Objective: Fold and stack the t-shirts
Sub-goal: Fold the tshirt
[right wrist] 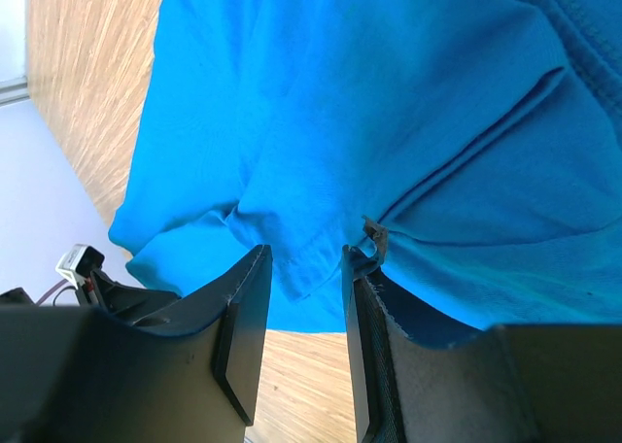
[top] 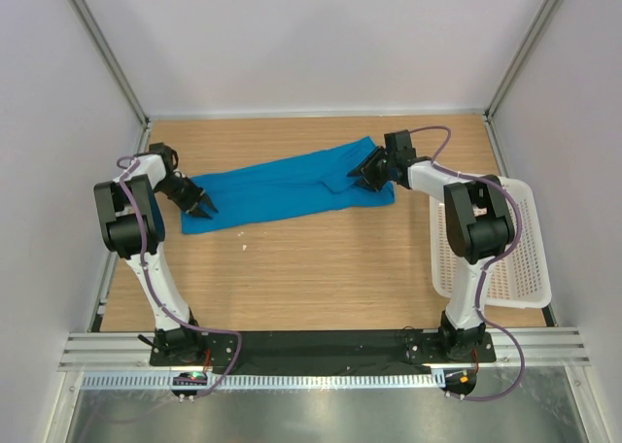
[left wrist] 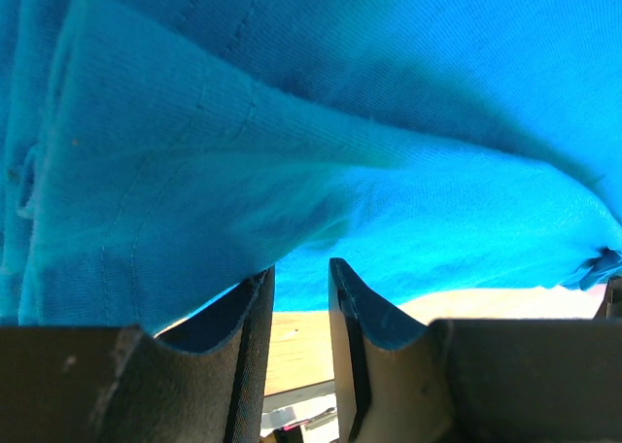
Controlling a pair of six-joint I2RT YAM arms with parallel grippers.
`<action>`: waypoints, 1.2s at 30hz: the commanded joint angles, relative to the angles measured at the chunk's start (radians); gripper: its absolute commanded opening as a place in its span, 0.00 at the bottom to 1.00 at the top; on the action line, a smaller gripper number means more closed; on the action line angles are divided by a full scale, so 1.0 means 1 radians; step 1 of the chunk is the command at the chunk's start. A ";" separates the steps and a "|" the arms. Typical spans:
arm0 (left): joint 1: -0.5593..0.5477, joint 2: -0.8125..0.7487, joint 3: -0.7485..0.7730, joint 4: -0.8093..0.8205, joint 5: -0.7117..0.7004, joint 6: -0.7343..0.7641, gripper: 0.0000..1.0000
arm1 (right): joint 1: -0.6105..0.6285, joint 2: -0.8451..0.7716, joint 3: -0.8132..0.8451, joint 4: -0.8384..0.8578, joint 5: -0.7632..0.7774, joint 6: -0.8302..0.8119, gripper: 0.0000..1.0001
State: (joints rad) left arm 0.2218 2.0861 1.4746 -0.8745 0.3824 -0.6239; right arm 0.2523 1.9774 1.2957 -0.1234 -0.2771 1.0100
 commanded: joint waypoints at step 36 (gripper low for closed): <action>-0.001 -0.020 0.013 -0.004 0.013 0.019 0.30 | 0.005 0.064 0.082 0.082 0.009 0.027 0.01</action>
State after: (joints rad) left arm 0.2218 2.0861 1.4746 -0.8753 0.3820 -0.6193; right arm 0.2543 2.0434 1.3315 -0.0948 -0.2756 1.0256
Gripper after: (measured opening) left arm 0.296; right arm 0.039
